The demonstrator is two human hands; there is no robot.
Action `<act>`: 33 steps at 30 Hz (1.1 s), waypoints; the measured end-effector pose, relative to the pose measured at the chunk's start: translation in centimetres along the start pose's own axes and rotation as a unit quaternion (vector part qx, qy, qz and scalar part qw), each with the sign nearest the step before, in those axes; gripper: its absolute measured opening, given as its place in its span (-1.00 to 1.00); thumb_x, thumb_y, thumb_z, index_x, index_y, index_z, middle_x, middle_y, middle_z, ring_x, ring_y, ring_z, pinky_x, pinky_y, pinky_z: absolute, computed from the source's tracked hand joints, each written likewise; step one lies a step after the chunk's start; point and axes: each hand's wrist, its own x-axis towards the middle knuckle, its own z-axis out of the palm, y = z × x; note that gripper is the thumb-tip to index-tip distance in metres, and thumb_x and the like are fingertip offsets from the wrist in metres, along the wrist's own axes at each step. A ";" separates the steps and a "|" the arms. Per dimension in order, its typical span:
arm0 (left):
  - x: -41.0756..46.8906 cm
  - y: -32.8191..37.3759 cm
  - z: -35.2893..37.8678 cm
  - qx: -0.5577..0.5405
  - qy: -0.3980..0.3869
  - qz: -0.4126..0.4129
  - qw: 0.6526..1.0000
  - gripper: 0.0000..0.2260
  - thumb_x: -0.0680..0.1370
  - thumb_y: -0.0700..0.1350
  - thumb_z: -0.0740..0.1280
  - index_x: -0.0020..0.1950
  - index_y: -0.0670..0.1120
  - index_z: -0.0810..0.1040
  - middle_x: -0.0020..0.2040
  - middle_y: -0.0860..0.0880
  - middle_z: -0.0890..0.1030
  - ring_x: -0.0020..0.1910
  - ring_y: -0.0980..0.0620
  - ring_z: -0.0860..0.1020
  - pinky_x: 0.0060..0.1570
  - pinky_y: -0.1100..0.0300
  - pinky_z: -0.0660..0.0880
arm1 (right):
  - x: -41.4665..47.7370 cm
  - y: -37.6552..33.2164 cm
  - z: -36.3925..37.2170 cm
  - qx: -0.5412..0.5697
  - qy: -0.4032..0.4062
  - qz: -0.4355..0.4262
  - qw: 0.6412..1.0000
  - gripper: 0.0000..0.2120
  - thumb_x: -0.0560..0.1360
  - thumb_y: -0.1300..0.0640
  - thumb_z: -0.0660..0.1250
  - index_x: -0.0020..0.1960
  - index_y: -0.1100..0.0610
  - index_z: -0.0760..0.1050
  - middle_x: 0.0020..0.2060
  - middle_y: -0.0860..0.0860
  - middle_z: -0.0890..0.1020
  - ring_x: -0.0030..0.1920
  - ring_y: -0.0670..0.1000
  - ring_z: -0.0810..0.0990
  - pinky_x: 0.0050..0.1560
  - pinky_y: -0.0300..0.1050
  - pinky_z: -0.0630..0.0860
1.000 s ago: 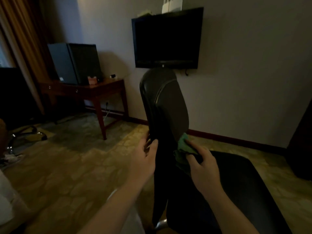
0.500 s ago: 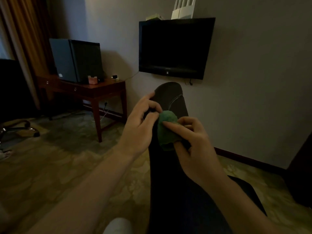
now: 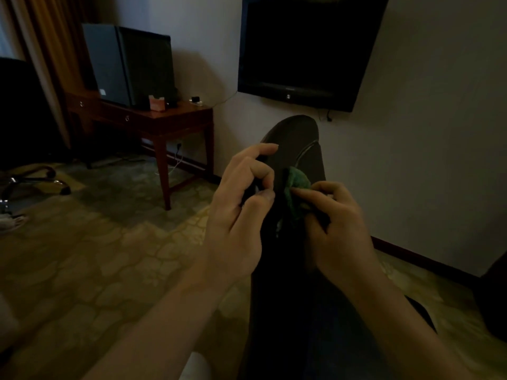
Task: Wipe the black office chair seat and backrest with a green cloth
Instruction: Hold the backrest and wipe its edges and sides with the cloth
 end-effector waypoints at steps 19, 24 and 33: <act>1.0 -1.4 0.2 -0.049 0.028 -0.051 0.997 -0.91 0.51 -0.26 0.16 -0.15 -0.14 0.42 0.31 0.04 0.51 0.38 -0.05 0.41 0.37 -0.27 0.31 | -2.2 0.2 2.1 -0.085 0.059 -0.102 0.989 -0.70 0.56 0.10 0.22 0.21 0.10 0.61 0.22 0.12 0.51 0.13 0.03 0.54 -0.01 -0.13 0.59; 1.0 -1.5 -0.2 -0.049 0.015 -0.044 0.998 -0.88 0.51 -0.27 0.14 -0.15 -0.10 0.41 0.30 0.06 0.50 0.37 0.00 0.42 0.37 -0.26 0.32 | -0.3 0.9 1.7 -0.031 0.052 0.013 0.998 -0.65 0.56 0.15 0.27 0.33 -0.02 0.53 0.26 -0.06 0.42 0.16 -0.11 0.44 0.11 -0.06 0.58; 2.2 -2.7 -0.6 -0.045 0.018 -0.029 0.998 -0.90 0.50 -0.12 0.16 -0.15 -0.11 0.43 0.29 0.04 0.52 0.37 -0.07 0.43 0.33 -0.31 0.33 | -2.6 -1.1 2.8 0.002 0.083 -0.111 0.990 -0.66 0.55 0.06 0.19 0.25 0.07 0.59 0.23 -0.03 0.43 0.17 -0.05 0.50 0.06 -0.13 0.58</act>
